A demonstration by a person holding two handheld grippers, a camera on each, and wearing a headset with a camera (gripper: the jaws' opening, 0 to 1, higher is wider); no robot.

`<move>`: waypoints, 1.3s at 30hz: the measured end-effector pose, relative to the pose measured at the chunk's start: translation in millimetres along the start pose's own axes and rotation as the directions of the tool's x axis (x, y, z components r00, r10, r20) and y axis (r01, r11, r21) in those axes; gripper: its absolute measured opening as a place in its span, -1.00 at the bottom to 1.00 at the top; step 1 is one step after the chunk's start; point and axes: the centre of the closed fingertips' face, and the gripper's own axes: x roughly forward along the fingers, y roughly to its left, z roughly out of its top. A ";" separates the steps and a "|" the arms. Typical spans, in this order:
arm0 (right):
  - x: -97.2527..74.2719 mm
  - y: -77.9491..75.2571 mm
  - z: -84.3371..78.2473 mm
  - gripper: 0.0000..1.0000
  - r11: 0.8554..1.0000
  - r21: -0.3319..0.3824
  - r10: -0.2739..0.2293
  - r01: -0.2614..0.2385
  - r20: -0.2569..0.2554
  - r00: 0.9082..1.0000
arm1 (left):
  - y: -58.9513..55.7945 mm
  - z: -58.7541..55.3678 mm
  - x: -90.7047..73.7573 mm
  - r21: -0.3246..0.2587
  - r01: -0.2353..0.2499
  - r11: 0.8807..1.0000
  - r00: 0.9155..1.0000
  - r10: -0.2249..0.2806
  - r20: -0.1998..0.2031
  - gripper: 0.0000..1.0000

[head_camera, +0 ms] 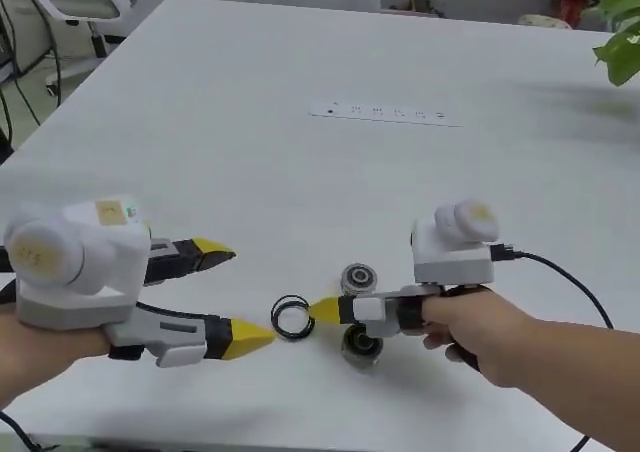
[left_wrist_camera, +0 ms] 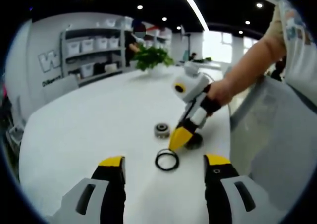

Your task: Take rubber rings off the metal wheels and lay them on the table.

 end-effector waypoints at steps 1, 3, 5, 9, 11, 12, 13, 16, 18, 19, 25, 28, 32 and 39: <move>0.0 -1.1 0.0 -1.00 1.000 0.005 -0.006 0.006 0.000 1.000 | 0.2 -0.6 -0.2 -0.001 -0.001 1.000 1.000 0.001 -0.001 0.29; 0.3 -2.0 -0.1 -1.00 1.000 0.000 -0.011 0.011 -0.002 1.000 | 0.0 -1.3 -0.5 -0.001 -0.001 1.000 1.000 0.001 -0.002 0.29; 0.8 -2.7 -0.4 -1.00 1.000 -0.002 -0.014 0.014 -0.004 1.000 | -0.6 -2.4 -0.5 -0.002 0.000 1.000 1.000 0.000 -0.006 0.28; 2.2 -3.4 -0.6 -1.00 1.000 -0.012 -0.022 0.022 -0.003 1.000 | -1.5 -4.0 -0.3 0.001 0.001 1.000 1.000 -0.001 -0.012 0.28; 2.5 -4.3 -0.5 -0.92 0.999 -0.019 -0.028 0.028 -0.001 1.000 | -1.9 -4.2 -0.2 0.002 0.003 1.000 1.000 -0.003 -0.014 0.27; 2.5 -4.6 -0.8 -0.90 0.999 -0.020 -0.029 0.029 -0.003 1.000 | -1.9 -4.0 -0.1 0.002 0.003 1.000 1.000 -0.003 -0.014 0.27; 2.6 -4.3 -1.3 -0.90 0.999 -0.021 -0.029 0.029 -0.005 1.000 | -2.0 -3.9 -0.1 0.001 0.003 1.000 1.000 -0.003 -0.014 0.27; 1.6 -4.5 -1.6 -0.84 0.998 -0.041 -0.038 0.037 -0.005 0.999 | -2.5 -3.8 0.0 0.001 0.005 1.000 1.000 -0.005 -0.015 0.27; 0.0 -4.6 -0.5 -0.79 0.998 -0.041 -0.038 0.038 0.001 0.999 | -2.9 -4.3 0.0 0.000 0.006 1.000 1.000 -0.006 -0.017 0.27; -0.7 -4.2 0.3 -0.77 0.998 -0.042 -0.037 0.038 0.003 0.999 | -3.0 -4.5 0.0 0.001 0.007 1.000 1.000 -0.007 -0.018 0.27; -9.9 2.7 7.9 -0.68 0.998 -0.064 -0.029 0.031 0.031 0.999 | -4.3 -1.7 -0.3 0.002 0.011 1.000 1.000 -0.010 -0.014 0.27; -17.2 5.9 13.6 -0.63 0.993 -0.115 -0.035 0.041 0.049 0.998 | -5.2 3.3 0.0 0.009 0.013 1.000 1.000 -0.013 -0.003 0.26; -26.4 9.5 18.8 -0.57 0.988 -0.145 -0.034 0.045 0.081 0.996 | -5.8 9.4 0.5 0.009 0.013 1.000 1.000 -0.013 0.008 0.28; -46.8 13.5 27.5 -0.50 0.969 -0.234 -0.054 0.080 0.116 0.992 | -8.2 15.8 -0.1 0.012 0.019 1.000 1.000 -0.019 0.019 0.31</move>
